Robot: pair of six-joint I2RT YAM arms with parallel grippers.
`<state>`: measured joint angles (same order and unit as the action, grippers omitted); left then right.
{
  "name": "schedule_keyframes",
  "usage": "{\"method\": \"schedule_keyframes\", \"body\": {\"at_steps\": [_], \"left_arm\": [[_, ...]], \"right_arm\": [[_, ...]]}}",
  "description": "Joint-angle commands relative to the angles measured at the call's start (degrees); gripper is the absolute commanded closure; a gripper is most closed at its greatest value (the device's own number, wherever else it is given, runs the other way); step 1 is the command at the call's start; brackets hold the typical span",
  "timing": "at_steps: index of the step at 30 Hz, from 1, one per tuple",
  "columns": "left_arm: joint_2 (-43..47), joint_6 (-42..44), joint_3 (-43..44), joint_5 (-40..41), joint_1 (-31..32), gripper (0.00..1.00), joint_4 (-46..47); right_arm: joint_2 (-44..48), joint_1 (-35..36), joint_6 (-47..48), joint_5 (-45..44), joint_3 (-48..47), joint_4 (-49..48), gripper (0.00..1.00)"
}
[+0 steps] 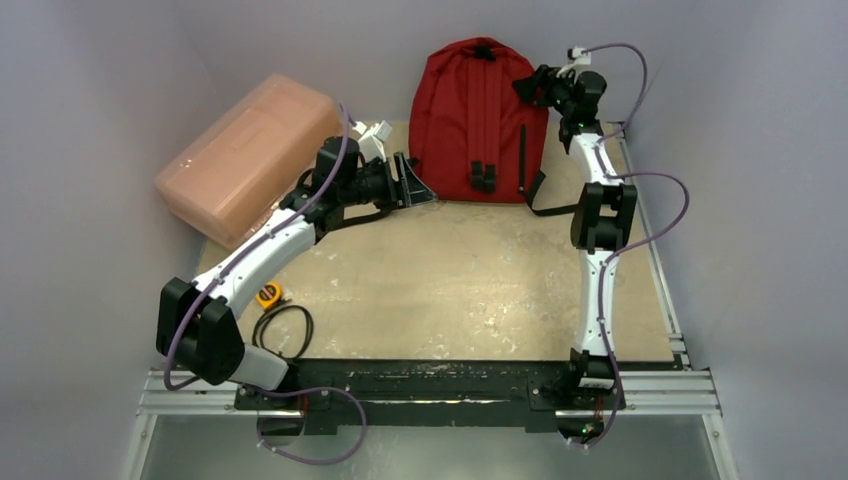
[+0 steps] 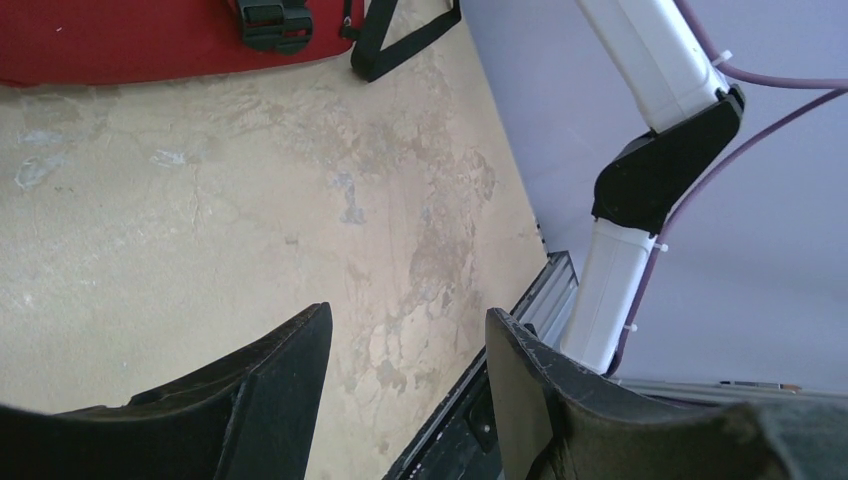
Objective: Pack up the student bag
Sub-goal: Adjust the student bag at the center of the board.
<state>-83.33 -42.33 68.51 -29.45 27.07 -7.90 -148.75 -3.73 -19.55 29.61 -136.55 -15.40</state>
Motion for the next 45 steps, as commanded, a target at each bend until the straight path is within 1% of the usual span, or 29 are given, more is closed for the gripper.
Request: {"method": "schedule_keyframes", "body": {"at_steps": [1,3,4,5,6,9,10,12,13,15,17,19,20,22,24,26,28,29,30,31,32,34,35,37,38,40,42,44,45], "left_arm": [[4.24,1.10,-1.17,-0.56,0.17,0.43,-0.31],[5.02,1.15,-1.58,-0.24,0.18,0.43,-0.48],[5.27,1.14,-1.83,-0.08,0.18,0.43,-0.50],[5.63,1.27,-2.11,0.39,0.18,0.43,-0.60],[5.90,1.27,-2.46,0.90,0.18,0.43,-0.44],[5.92,0.22,-3.71,2.15,0.17,0.43,1.49],[5.46,-0.26,-4.03,2.30,0.18,0.43,2.43],[4.05,-2.10,-4.51,2.66,0.17,0.43,4.56],[3.07,-3.47,-4.88,2.60,0.17,0.43,6.48],[0.54,-6.94,-5.83,2.81,0.18,0.44,13.43],[-2.80,-10.93,-6.14,1.88,0.22,0.46,19.97],[-6.37,-14.96,-5.38,1.23,0.33,0.48,24.42],[-8.11,-16.11,-4.89,0.94,0.42,0.48,26.23],[-10.77,-17.56,-3.04,0.93,0.42,0.49,27.24],[-13.47,-17.82,-0.51,1.21,0.44,0.48,27.22],[-16.06,-17.92,3.31,0.65,0.17,0.48,26.37],[-18.09,-17.58,8.56,1.35,-0.14,0.48,24.85],[-19.12,-16.73,11.15,1.76,-0.17,0.46,24.16],[-20.57,-15.44,14.82,1.82,-0.17,0.46,22.95],[-22.08,-14.18,18.85,1.92,-0.25,0.46,20.00],[-23.56,-13.26,22.61,1.76,-0.33,0.46,17.16],[-25.71,-12.35,28.46,1.33,-0.27,0.46,14.48],[-26.35,-12.27,30.46,1.37,-0.22,0.46,14.39],[-26.99,-11.86,32.84,1.32,0.17,0.46,14.69],[-27.22,-11.18,33.72,1.21,0.50,0.46,14.64],[-27.05,-9.76,34.20,1.31,1.33,0.45,14.31],[-26.02,-8.65,32.62,1.68,2.26,0.44,15.93],[-24.50,-6.28,31.28,2.88,3.36,0.42,16.45],[-23.46,-4.31,31.08,3.66,3.87,0.41,15.87]], "right_arm": [[1.37,2.40,0.46,2.39,-3.88,-3.73,0.34],[2.41,2.90,-0.54,3.04,-3.75,-4.18,0.67],[3.36,2.93,-1.48,3.50,-3.62,-4.20,0.88],[4.95,2.94,-2.67,3.68,-3.29,-4.20,1.00],[7.14,2.94,-3.68,3.74,-1.95,-4.99,1.00],[16.72,3.14,-5.30,3.05,8.93,-15.35,1.00],[19.19,3.18,-5.74,2.65,10.56,-18.50,1.00],[22.13,3.20,-7.54,3.56,10.69,-23.48,1.00],[22.82,3.20,-8.48,3.61,10.66,-26.56,1.00],[24.16,3.20,-9.96,2.63,11.73,-32.80,1.00],[25.38,3.20,-11.18,1.24,12.97,-37.37,1.00],[27.09,3.24,-11.52,1.13,15.19,-40.68,1.00],[29.04,3.28,-11.06,0.71,18.04,-41.82,1.00],[35.56,4.52,-7.88,-2.10,30.69,-45.23,1.00],[43.28,7.11,-4.27,-8.97,46.12,-47.98,1.00],[51.40,10.74,0.46,-18.86,57.54,-42.44,1.00],[58.31,17.17,7.40,-33.59,68.50,-39.09,1.00],[61.08,20.26,8.68,-44.10,71.20,-37.81,1.00],[62.06,22.02,7.66,-51.35,71.91,-35.11,1.00],[62.25,22.62,5.39,-54.86,71.39,-31.08,1.00],[61.95,23.01,4.25,-54.93,71.01,-28.87,1.00],[61.41,23.90,6.32,-56.53,72.05,-29.07,1.00],[61.66,23.94,7.11,-57.20,73.24,-28.93,1.00],[63.50,24.02,5.71,-58.04,77.43,-28.79,1.00],[64.89,23.99,4.99,-56.56,80.10,-29.82,1.00],[67.28,24.08,5.13,-47.79,84.85,-31.71,1.00],[67.99,25.78,9.93,-37.22,89.17,-37.52,1.00],[67.55,28.70,14.49,-31.88,90.78,-40.05,1.00],[67.34,29.33,14.49,-28.10,90.77,-40.08,1.00]]}}
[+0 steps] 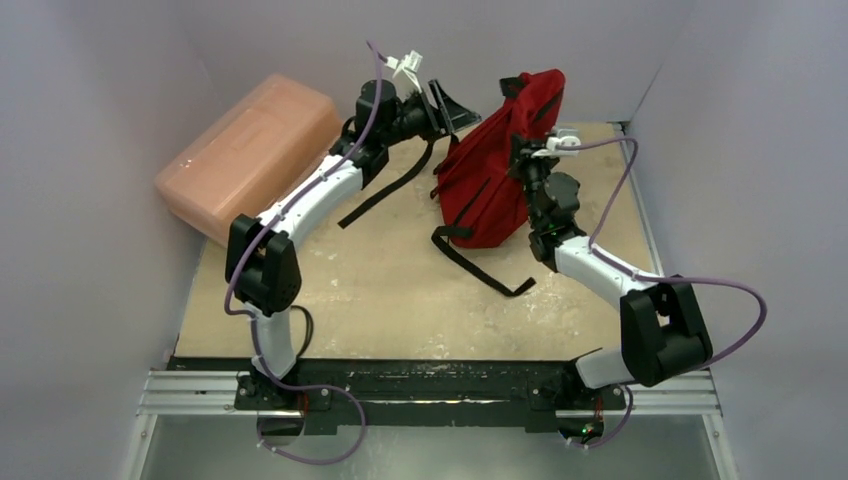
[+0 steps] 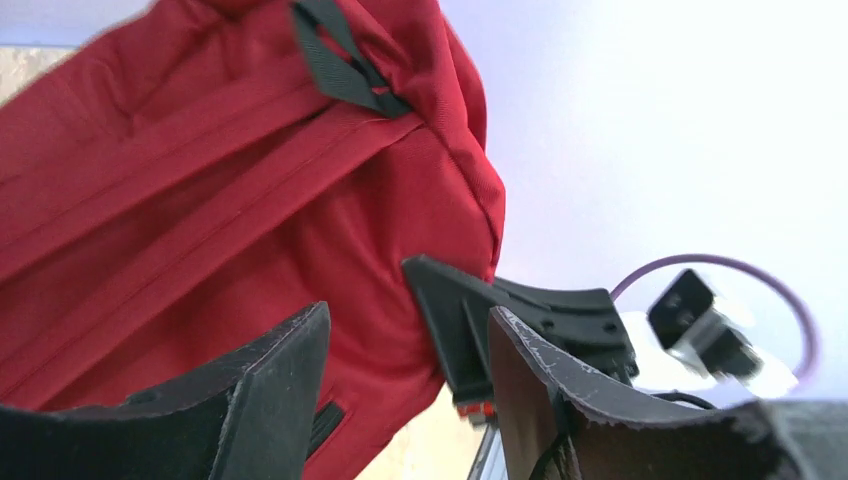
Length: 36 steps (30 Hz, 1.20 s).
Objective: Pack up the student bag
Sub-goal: Adjust the student bag at the center of the board.
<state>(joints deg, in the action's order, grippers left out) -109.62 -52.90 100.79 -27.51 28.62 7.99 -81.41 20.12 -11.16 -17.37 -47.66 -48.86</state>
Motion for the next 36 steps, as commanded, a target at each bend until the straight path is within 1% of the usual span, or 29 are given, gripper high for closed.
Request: {"method": "schedule_keyframes", "body": {"at_steps": [1,2,3,4,6,8,10,13,15,16,19,23,24,25,27,31,32,33,34,35,36], "left_arm": [[3.59,8.34,-1.10,2.99,2.66,0.40,-1.27],[4.08,9.88,-0.84,3.95,2.74,0.40,-2.37],[4.37,11.56,0.21,4.75,2.75,0.39,-3.79],[4.37,14.11,1.78,5.88,2.76,0.39,-6.85],[3.94,17.84,6.00,8.59,2.87,0.40,-15.05],[4.34,18.87,6.84,10.77,2.99,0.40,-17.72],[6.22,17.91,4.92,12.31,2.91,0.41,-17.17],[9.48,15.50,0.38,13.44,3.02,0.39,-12.94],[10.43,14.80,-0.04,15.36,3.01,0.35,-13.01],[10.22,15.01,0.61,15.68,3.00,0.34,-13.20],[8.06,15.09,5.13,17.63,2.99,0.32,-18.65],[6.36,14.68,6.58,16.85,3.10,0.30,-18.67],[5.85,15.11,7.64,16.72,3.06,0.31,-20.45],[5.15,15.48,8.75,16.70,3.08,0.33,-22.42],[4.55,17.19,9.89,16.07,2.96,0.43,-24.14],[4.61,19.64,11.15,11.94,2.88,0.73,-23.62],[4.57,20.39,12.00,10.93,2.92,0.82,-24.18],[4.64,21.07,12.64,10.75,2.93,0.95,-24.97],[5.07,21.58,12.85,10.87,2.93,1.00,-25.26],[5.63,22.20,12.93,10.63,2.83,1.00,-25.07],[6.47,22.75,12.94,10.37,2.84,1.00,-24.74]], "right_arm": [[-0.15,5.76,6.10,22.03,1.83,-6.57,1.00],[-0.16,6.29,6.10,24.21,1.61,-6.30,1.00],[-0.36,7.04,13.35,25.81,1.31,-5.44,1.00],[-0.46,7.60,15.60,26.87,0.85,-4.28,1.00],[-0.39,8.08,16.17,28.45,0.77,-4.26,1.00],[0.15,9.61,17.66,28.56,1.25,-3.93,1.00],[0.32,10.64,18.81,26.98,1.09,-2.99,1.00],[0.73,10.69,18.52,27.18,1.46,-2.68,1.00],[1.46,11.00,18.46,27.47,1.96,-2.53,1.00],[1.85,11.22,18.52,27.47,2.23,-2.60,1.00],[2.41,12.35,19.11,27.28,2.41,-1.99,1.00],[3.67,14.95,20.26,25.44,1.98,-0.45,1.00],[4.27,15.52,20.10,25.00,1.90,0.04,1.00],[4.99,16.00,19.89,24.79,1.76,0.74,1.00],[6.74,16.65,18.60,24.55,2.10,0.96,1.00],[10.30,17.39,15.88,23.44,1.65,4.01,1.00],[11.32,17.36,15.34,23.65,1.30,5.17,1.00],[12.48,17.49,15.10,24.24,1.19,6.33,1.00],[13.64,17.63,14.80,24.10,1.11,6.99,1.00],[14.61,17.69,13.95,23.45,0.95,7.94,0.93],[15.41,17.68,13.08,22.52,0.07,10.25,0.80]]}}
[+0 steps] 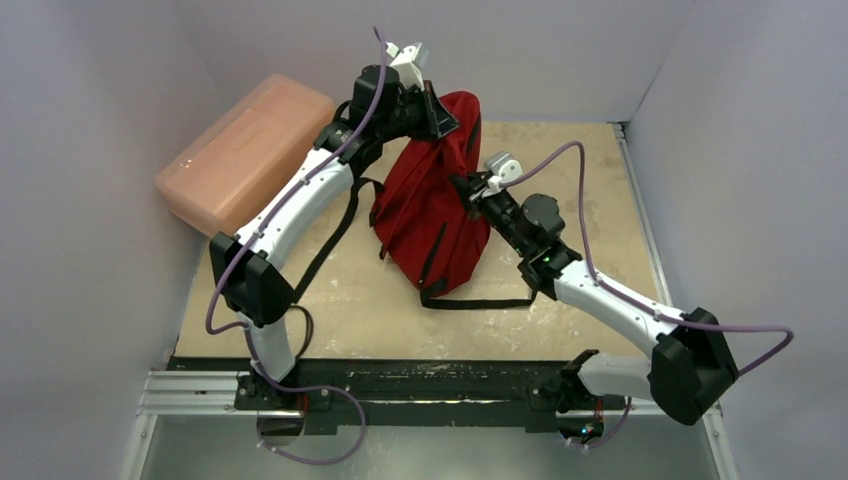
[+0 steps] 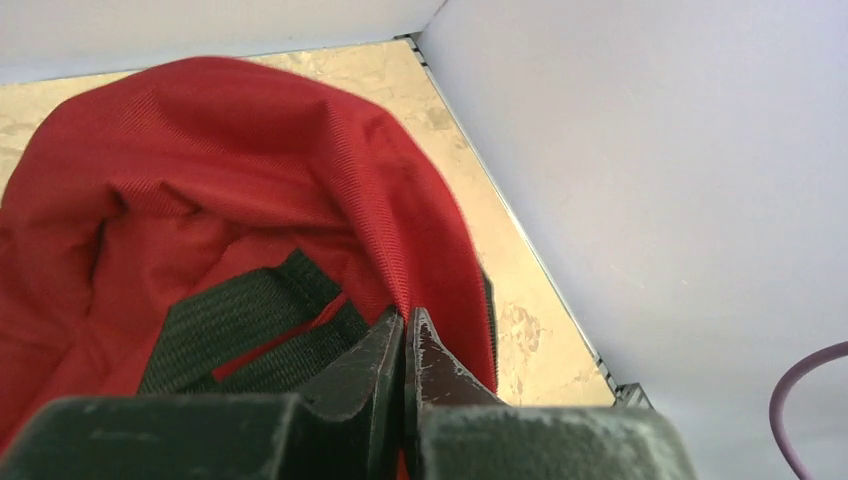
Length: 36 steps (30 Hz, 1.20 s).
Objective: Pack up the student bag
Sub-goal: Adjust the student bag at the center of the board.
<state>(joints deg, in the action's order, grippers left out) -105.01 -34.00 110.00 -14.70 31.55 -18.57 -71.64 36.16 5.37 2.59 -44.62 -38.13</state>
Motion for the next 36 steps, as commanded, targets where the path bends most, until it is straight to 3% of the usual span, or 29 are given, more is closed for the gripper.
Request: {"method": "schedule_keyframes", "body": {"at_steps": [1,5,10,15,17,21,26,28,30,33,34,35,36], "left_arm": [[2.83,4.33,3.59,-2.49,-0.15,1.00,2.30],[7.87,6.58,3.31,-2.32,-0.09,1.00,4.94],[14.14,7.97,-0.06,-3.84,-0.14,1.00,7.56],[21.49,7.19,-9.33,-5.66,-0.08,1.00,9.91],[24.84,6.41,-14.41,-6.92,0.07,1.00,11.96],[30.98,3.88,-23.55,-7.60,0.05,1.00,14.75],[35.73,1.70,-29.39,-8.51,0.12,1.00,16.37],[37.01,1.41,-30.70,-8.68,0.15,1.00,16.10],[37.68,0.94,-31.57,-9.09,0.26,1.00,15.31],[38.87,1.21,-32.98,-8.34,0.24,1.00,14.90],[39.13,1.60,-32.99,-7.95,0.26,1.00,14.18],[39.35,1.97,-32.55,-7.28,0.25,1.00,12.87],[39.50,2.94,-31.69,-6.69,0.22,1.00,11.54]], "right_arm": [[6.30,1.63,-4.10,2.45,-3.88,2.41,0.73],[9.46,1.58,-9.06,2.13,-4.83,9.40,0.35],[13.69,1.01,-16.47,-0.92,-6.42,15.02,0.03],[12.23,-3.86,-26.78,-9.47,-15.96,28.40,0.01],[8.46,-6.83,-31.20,-5.37,-22.49,36.63,0.01],[4.65,-6.17,-32.34,1.68,-25.58,35.01,0.01],[-0.07,-3.85,-33.04,3.93,-27.08,35.75,0.01],[-0.45,-1.95,-34.06,4.04,-26.00,35.28,0.05],[0.00,-1.17,-37.42,5.70,-23.43,30.64,0.17],[-1.58,-1.14,-39.91,8.31,-23.75,24.01,0.66],[-2.20,-1.10,-39.24,7.66,-25.09,22.96,0.91],[-2.38,-1.16,-38.21,6.38,-27.30,23.41,1.00],[-1.98,-1.11,-36.79,5.89,-30.25,23.49,1.00]]}}
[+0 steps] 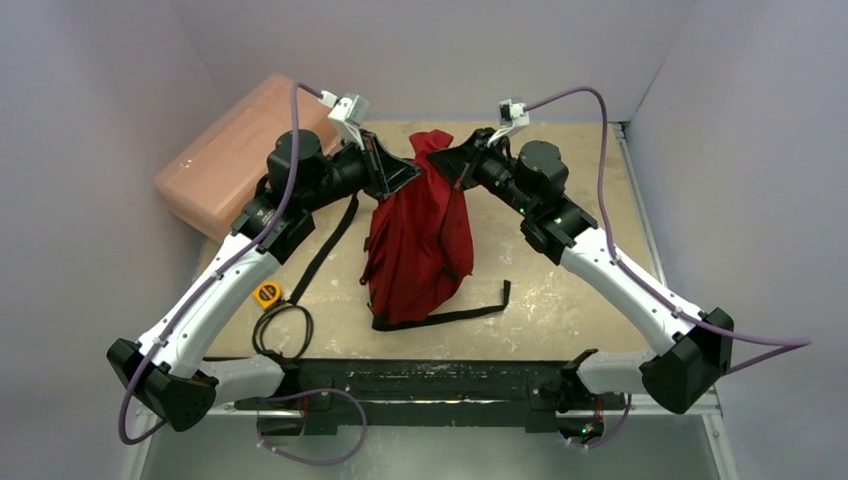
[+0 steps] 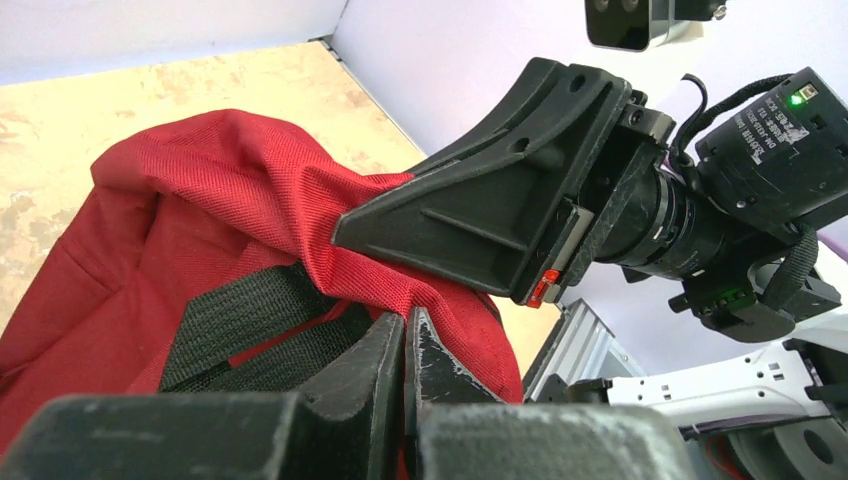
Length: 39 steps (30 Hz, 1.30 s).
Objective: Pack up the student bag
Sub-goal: Adjust the student bag at the center of the board.
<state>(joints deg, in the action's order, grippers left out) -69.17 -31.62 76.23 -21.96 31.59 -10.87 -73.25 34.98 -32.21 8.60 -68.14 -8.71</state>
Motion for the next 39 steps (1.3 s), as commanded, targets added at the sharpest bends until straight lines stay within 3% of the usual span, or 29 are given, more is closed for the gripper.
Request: {"method": "schedule_keyframes", "body": {"at_steps": [1,6,11,16,20,22,29,30,39], "left_arm": [[3.86,1.31,2.87,0.74,0.22,1.00,2.67],[5.02,4.93,8.84,3.71,0.21,1.00,-3.35],[6.66,5.51,9.60,4.89,0.22,1.00,-3.89],[11.03,4.19,0.14,7.76,0.22,1.00,-3.83],[15.99,1.12,-14.22,14.30,-0.23,1.00,-3.43],[17.73,0.75,-18.46,16.68,-0.29,1.00,-3.58],[17.66,3.27,-12.05,17.16,-0.56,1.00,-8.73],[17.66,3.79,-10.41,17.58,-0.58,1.00,-9.40],[18.78,2.34,-6.37,14.49,-0.61,1.00,-8.74]], "right_arm": [[0.20,0.38,2.22,-0.61,-8.84,-5.92,1.00],[-2.09,1.48,5.13,3.02,-21.53,-3.04,1.00],[-3.61,1.65,3.65,7.26,-24.10,-3.19,1.00],[-2.23,3.26,2.94,7.07,-18.30,-4.43,1.00],[-2.62,6.41,0.94,6.42,-2.64,-11.06,1.00],[-5.13,6.71,1.54,5.73,-0.63,-10.28,0.98],[-6.61,8.51,8.93,3.39,-14.97,0.87,0.95],[-7.01,8.54,9.46,3.92,-17.19,1.15,1.00],[-7.88,11.92,15.90,1.34,-31.34,1.20,1.00]]}}
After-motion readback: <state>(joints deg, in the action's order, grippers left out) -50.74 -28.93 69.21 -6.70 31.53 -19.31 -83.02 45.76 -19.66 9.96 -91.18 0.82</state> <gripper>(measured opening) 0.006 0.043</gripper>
